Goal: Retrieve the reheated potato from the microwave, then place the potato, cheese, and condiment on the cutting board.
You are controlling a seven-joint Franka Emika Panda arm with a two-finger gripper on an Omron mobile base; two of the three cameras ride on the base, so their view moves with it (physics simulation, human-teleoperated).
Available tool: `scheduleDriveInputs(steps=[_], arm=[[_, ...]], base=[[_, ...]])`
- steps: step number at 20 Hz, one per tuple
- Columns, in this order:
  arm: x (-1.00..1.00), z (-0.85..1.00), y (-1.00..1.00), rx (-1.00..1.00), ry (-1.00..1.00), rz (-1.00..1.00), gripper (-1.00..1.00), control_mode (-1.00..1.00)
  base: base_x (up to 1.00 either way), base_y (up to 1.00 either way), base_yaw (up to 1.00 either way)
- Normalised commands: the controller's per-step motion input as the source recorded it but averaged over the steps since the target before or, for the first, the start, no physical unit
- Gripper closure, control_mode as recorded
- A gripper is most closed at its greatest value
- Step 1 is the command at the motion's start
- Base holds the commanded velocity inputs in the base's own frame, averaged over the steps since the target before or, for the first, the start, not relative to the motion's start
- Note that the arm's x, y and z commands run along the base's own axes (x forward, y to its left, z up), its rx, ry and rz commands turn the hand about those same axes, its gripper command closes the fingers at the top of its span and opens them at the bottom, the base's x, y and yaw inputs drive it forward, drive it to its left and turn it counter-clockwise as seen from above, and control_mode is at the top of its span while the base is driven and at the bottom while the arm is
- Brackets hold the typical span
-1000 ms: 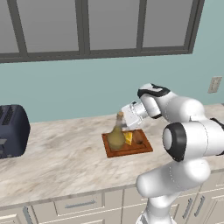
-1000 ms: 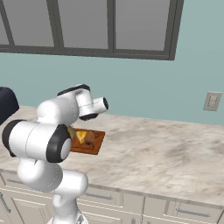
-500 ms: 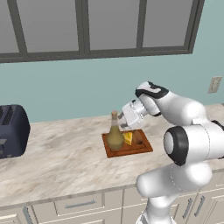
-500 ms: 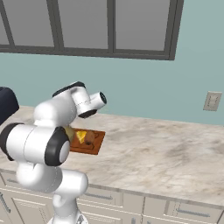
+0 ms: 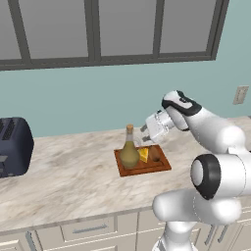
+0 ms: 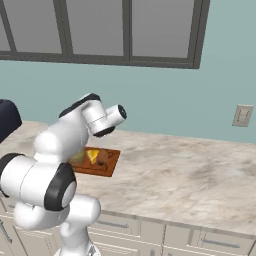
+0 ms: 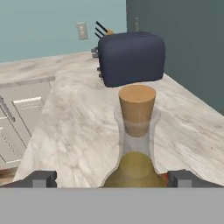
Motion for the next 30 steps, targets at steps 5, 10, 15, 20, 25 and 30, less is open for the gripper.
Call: scheduleDriveInputs(steps=[5, 10, 15, 20, 25, 30], arm=[[-0.31, 0.31, -0.09, -0.1, 0.01, -0.29, -1.0, -1.0], [-0.17, 0.45, -0.09, -0.18, 0.17, -0.32, -1.0, -1.0], [-0.41, 0.38, -0.15, -0.1, 0.21, -0.21, -1.0, -1.0], [-0.44, 0.3, -0.18, -0.06, 0.21, -0.21, -1.0, -1.0], [-0.59, 0.24, -0.17, 0.0, 0.19, -0.15, -1.0, -1.0], [-0.74, 0.12, -0.09, -0.01, 0.03, -0.13, -1.0, -1.0]], base=[[0.0, 0.0, 0.0], [0.0, 0.0, 0.0], [0.0, 0.0, 0.0], [0.0, 0.0, 0.0], [0.0, 0.0, 0.0], [0.0, 0.0, 0.0]])
